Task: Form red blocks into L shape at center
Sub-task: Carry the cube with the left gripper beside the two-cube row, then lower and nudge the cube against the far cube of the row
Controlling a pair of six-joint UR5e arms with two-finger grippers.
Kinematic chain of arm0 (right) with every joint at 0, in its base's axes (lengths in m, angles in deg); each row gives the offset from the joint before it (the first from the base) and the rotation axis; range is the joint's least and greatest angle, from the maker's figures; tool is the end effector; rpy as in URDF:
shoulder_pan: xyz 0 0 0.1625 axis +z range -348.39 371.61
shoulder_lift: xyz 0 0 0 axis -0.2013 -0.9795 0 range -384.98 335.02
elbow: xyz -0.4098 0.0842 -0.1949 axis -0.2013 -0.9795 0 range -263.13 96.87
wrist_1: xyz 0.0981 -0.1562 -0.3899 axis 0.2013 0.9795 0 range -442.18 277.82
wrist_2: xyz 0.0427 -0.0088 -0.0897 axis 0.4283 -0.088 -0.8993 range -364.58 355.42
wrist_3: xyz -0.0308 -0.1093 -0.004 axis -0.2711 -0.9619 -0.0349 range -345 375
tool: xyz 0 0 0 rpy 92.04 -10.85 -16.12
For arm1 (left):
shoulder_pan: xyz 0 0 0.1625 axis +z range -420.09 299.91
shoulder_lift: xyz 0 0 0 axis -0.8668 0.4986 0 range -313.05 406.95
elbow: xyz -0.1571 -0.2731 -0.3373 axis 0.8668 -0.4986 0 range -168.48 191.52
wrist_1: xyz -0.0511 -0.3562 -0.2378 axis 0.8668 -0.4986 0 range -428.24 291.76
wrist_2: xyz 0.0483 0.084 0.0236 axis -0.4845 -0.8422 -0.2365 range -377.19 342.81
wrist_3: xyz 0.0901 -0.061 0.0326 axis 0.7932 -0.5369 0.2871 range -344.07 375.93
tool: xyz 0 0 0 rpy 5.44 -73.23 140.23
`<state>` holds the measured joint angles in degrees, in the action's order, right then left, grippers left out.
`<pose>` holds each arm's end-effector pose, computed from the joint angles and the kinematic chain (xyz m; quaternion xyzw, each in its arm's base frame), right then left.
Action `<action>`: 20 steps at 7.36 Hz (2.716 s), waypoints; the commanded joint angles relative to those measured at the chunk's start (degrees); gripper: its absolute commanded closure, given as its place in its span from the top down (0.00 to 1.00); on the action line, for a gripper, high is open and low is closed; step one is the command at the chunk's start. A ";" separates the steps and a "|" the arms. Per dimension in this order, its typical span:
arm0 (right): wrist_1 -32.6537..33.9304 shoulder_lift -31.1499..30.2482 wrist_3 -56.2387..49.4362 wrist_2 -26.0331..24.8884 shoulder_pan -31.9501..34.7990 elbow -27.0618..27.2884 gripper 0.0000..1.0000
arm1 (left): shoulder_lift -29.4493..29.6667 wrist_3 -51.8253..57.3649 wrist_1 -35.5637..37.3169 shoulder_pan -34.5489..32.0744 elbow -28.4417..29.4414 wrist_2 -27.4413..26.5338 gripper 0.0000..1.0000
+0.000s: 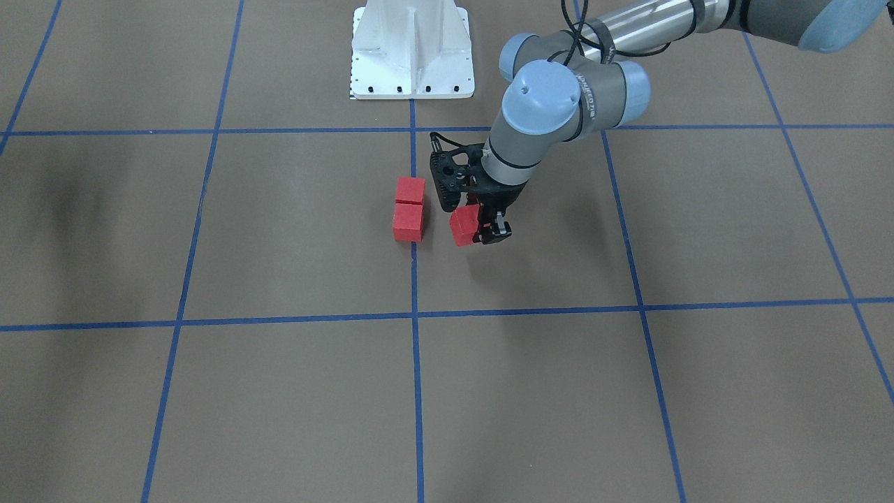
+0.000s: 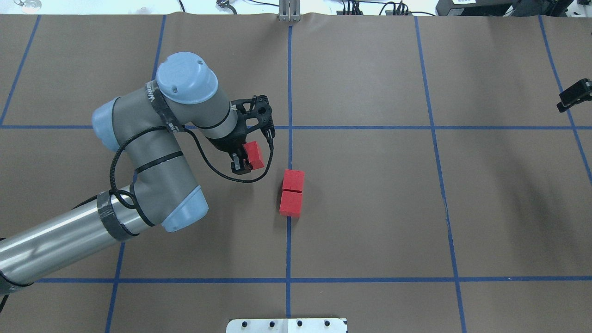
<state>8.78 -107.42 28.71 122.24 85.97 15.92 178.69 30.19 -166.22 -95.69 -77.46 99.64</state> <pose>-0.0921 -0.5707 0.5634 0.0457 -0.3354 -0.0589 0.9391 0.5703 -0.5092 0.2313 0.3041 0.3362 0.5788 0.6779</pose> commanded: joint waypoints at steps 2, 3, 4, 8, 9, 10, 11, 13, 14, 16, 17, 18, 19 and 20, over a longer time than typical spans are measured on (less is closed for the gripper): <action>0.00 0.00 0.00 0.09 0.00 0.00 0.99 | 3.44 12.09 0.85 2.19 4.43 -3.19 0.00; 0.00 -0.08 0.00 0.09 0.00 0.00 0.99 | 3.44 12.19 0.94 2.98 4.43 -3.27 0.00; 0.00 -0.09 0.00 0.09 0.00 0.00 0.99 | 3.26 12.11 1.12 3.69 4.43 -3.27 0.00; 0.00 -0.17 0.00 0.17 0.00 0.00 0.99 | 2.91 9.05 1.30 4.92 4.69 -3.10 0.16; 0.00 -0.17 0.00 0.18 0.00 0.00 0.99 | 2.82 7.46 1.29 5.10 4.69 -3.10 0.18; 0.00 -0.17 0.00 0.18 0.00 -0.09 0.99 | 2.82 7.36 1.29 5.45 4.69 -3.18 0.19; 0.00 -0.17 0.00 0.18 0.00 -0.09 0.99 | 2.82 7.36 1.29 5.71 4.78 -3.27 0.22; 0.00 -0.17 0.00 0.18 0.00 -0.09 0.99 | 2.82 7.45 1.21 6.50 4.78 -5.54 0.22; 0.00 -0.17 0.00 0.18 0.00 -0.09 0.99 | 2.91 7.45 1.21 6.94 4.78 -6.08 0.24; 0.00 -0.17 0.00 0.18 0.00 -0.09 0.99 | 3.08 7.45 1.21 6.95 4.78 -6.09 0.25; 0.00 -0.17 0.00 0.18 0.00 -0.09 0.99 | 3.09 7.36 1.21 6.95 4.78 -6.09 0.26; 0.00 -0.17 0.00 0.18 0.00 -0.09 0.99 | 3.09 7.36 1.21 7.03 4.78 -6.09 0.26; 0.00 -0.17 0.00 0.18 0.00 -0.09 0.99 | 3.09 7.36 1.21 6.95 4.78 -6.09 0.28; 0.00 -0.17 0.00 0.18 0.00 -0.09 0.99 | 3.09 7.45 1.21 6.95 4.87 -6.17 0.33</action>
<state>8.78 -107.60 28.71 122.42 85.97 15.84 181.77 37.57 -165.01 -88.72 -72.65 93.53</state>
